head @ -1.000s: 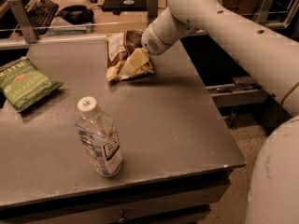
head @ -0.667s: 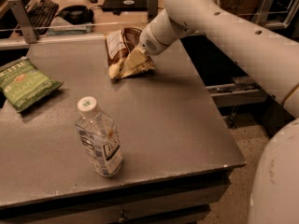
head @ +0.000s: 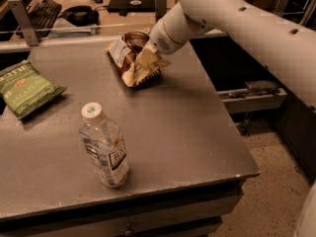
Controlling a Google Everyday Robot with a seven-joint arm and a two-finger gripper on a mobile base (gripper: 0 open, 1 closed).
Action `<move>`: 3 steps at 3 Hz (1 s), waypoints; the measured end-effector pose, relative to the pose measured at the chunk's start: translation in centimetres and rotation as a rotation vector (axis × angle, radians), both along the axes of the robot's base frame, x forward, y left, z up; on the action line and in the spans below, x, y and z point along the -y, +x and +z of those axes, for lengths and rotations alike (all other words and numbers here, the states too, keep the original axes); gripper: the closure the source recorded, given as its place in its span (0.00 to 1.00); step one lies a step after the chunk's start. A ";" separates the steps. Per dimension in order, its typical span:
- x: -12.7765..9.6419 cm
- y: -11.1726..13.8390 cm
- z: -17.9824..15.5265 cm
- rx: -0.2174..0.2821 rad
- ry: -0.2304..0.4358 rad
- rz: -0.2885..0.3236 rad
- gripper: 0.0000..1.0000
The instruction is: Move brown chip bag near blue plastic bottle
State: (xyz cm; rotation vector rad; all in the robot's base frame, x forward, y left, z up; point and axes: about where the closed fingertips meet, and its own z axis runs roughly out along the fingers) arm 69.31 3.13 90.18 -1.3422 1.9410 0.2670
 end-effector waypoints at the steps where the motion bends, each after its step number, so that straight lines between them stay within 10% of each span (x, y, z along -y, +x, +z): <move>1: 2.1 -4.6 1.1 -0.010 -0.010 0.055 1.00; 3: 6.2 -13.5 1.7 -0.068 -0.037 0.180 1.00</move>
Offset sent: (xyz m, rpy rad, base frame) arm -0.1326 -0.0860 0.0255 -0.0343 0.0518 0.1509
